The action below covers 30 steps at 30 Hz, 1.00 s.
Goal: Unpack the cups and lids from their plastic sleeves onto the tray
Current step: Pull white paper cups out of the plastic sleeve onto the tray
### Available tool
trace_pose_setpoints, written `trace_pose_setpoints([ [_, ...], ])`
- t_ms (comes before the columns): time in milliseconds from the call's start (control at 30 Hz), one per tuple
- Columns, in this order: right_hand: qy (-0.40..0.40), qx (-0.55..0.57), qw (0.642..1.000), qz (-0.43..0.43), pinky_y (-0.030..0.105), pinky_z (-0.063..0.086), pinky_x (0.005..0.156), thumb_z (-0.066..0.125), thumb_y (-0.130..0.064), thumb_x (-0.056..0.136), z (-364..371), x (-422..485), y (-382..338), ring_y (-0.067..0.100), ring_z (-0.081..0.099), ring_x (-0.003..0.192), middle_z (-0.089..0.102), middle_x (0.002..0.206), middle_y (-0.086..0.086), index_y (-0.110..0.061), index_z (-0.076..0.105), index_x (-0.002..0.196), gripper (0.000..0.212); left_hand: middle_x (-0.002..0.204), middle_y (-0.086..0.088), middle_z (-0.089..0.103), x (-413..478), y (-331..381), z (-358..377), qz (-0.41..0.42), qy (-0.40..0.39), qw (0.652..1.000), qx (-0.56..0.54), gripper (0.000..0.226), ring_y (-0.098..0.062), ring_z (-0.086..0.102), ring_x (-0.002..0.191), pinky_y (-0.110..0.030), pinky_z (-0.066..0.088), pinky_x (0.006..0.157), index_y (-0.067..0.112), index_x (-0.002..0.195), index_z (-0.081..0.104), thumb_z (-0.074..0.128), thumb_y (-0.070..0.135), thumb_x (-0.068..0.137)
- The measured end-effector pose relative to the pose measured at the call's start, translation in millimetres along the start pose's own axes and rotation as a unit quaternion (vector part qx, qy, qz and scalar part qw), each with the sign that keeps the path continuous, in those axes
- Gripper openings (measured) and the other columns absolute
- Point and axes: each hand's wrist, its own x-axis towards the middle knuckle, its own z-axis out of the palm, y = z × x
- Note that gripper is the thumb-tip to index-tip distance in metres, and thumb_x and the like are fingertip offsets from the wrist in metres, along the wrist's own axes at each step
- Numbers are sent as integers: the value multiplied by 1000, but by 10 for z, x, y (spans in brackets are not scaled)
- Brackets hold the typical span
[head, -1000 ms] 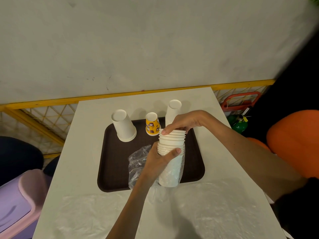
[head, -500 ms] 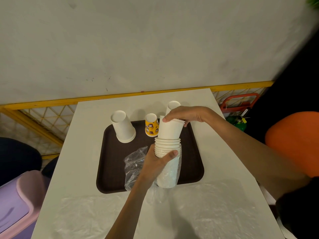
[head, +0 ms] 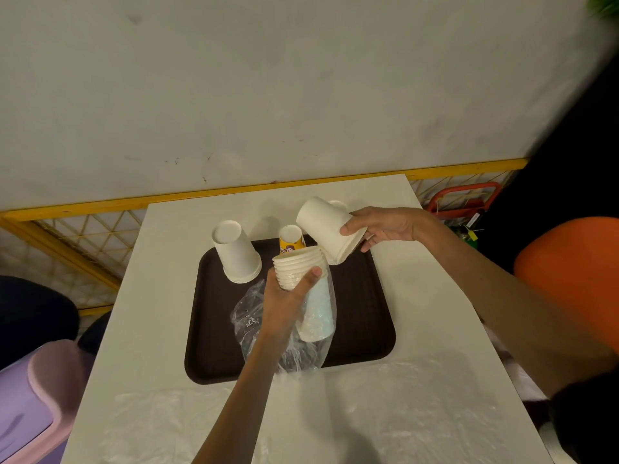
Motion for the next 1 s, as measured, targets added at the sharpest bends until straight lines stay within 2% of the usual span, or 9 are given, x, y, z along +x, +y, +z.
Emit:
trace_pose_setpoints([
  [67,33,41,998,-31,19,51,70,73,-44,48,-31,12,-1,12,59,95,61,101,0,-19,54,110,70,119,-5,62,13,24,7,11,-3,1000,-4,91,-19,63,106,-40,53,92,17,130,46,83,54,56],
  [167,164,139,972,-90,25,50,85,73,-23,77,-86,117,3,19,56,110,59,113,2,-14,51,120,49,116,-6,63,24,23,11,24,-4,1000,-5,91,-18,64,103,-35,55,86,16,128,47,84,56,55],
  [300,347,116,924,-108,30,46,91,77,-14,76,-112,363,45,17,51,111,49,127,5,-10,36,134,71,118,-3,61,57,-37,11,20,-6,1000,11,98,-18,62,106,-35,54,88,18,131,44,82,60,50],
  [400,379,102,914,-105,32,46,93,81,-12,71,-82,534,110,20,50,117,48,130,6,-12,31,135,82,119,-2,61,89,-82,8,16,-7,1000,23,100,-18,62,107,-39,54,92,19,131,45,76,63,47],
  [500,390,70,914,-88,31,43,92,82,-14,70,-39,674,189,22,48,120,47,134,7,-11,28,136,85,117,-2,62,131,-103,-2,17,-8,1000,14,94,-18,62,106,-32,55,86,18,129,46,84,58,54],
  [600,390,41,917,-75,33,43,92,83,-16,69,-21,808,301,24,48,122,47,135,8,-12,28,136,87,117,-2,61,159,-103,-2,19,-10,1000,12,85,-16,62,105,-24,53,81,17,130,45,76,48,57],
  [800,359,10,930,-70,35,36,104,85,-23,68,9,921,513,24,37,132,34,144,6,-15,20,141,98,118,-2,60,200,-156,25,13,-13,1000,20,84,-16,61,105,-21,52,78,17,131,43,82,46,63],
  [933,473,1,870,-142,32,34,107,82,-34,70,12,840,434,19,35,133,33,147,3,-18,28,143,92,118,-3,59,189,-136,61,8,-18,999,31,83,-17,60,106,-27,53,84,16,132,41,73,43,59],
  [1000,512,-16,833,-208,22,41,96,80,-33,73,56,749,326,15,45,120,45,136,3,-17,38,137,78,116,-2,60,166,-108,77,6,-34,999,30,78,-16,61,103,-26,53,84,18,128,44,75,42,61],
])
